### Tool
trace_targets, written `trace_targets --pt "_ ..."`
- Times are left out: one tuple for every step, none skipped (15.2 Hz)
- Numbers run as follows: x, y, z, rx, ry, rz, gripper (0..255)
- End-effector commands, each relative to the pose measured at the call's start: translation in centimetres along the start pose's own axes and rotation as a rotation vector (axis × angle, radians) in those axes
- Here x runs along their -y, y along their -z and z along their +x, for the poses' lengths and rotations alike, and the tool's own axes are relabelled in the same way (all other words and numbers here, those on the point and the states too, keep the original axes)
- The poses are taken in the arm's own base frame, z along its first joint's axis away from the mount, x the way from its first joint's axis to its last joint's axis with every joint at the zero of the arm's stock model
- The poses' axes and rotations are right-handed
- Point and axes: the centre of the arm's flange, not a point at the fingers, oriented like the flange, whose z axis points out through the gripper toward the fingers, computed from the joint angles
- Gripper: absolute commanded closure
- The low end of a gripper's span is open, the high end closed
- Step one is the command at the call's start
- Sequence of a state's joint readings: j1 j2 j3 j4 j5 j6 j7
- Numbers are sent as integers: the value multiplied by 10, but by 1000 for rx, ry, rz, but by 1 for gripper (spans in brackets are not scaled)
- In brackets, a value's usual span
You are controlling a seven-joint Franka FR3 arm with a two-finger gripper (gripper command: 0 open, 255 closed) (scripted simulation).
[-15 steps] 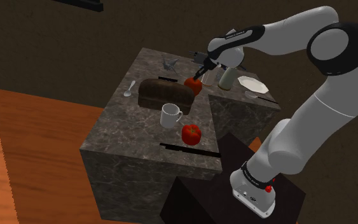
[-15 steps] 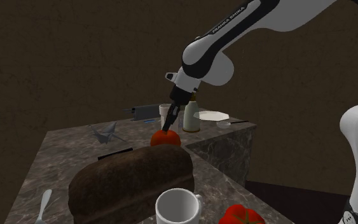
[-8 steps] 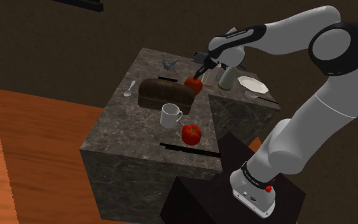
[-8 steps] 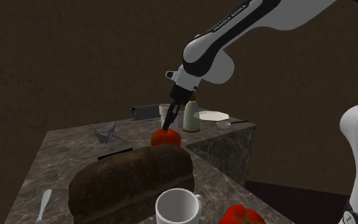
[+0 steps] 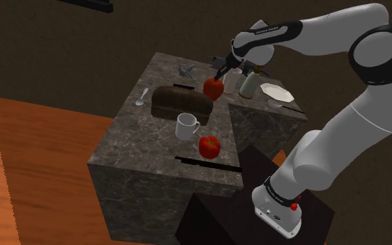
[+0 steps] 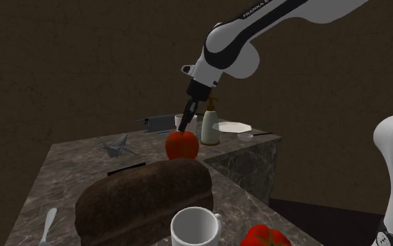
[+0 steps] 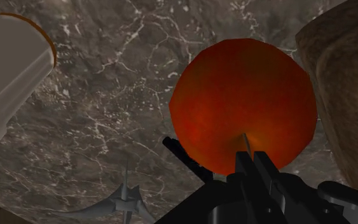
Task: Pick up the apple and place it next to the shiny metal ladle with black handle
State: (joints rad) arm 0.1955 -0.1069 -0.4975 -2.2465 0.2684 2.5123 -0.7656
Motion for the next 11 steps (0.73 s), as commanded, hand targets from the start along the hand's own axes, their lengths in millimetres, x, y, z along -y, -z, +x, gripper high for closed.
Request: trace_targets --pt "-1 10 6 0 0 0 255" --pt "-1 15 8 0 0 0 255" --pt "-1 20 10 0 0 0 255" --pt "-1 24 12 0 0 0 255" --pt "-1 29 14 0 0 0 255" --pt "-1 34 17 0 0 0 255" --pt "-1 39 19 0 0 0 255" --pt "-1 44 21 0 0 0 255" --pt "-2 48 23 0 0 0 255" --pt "-2 53 25 0 0 0 255" --pt "-2 58 28 0 0 0 255"
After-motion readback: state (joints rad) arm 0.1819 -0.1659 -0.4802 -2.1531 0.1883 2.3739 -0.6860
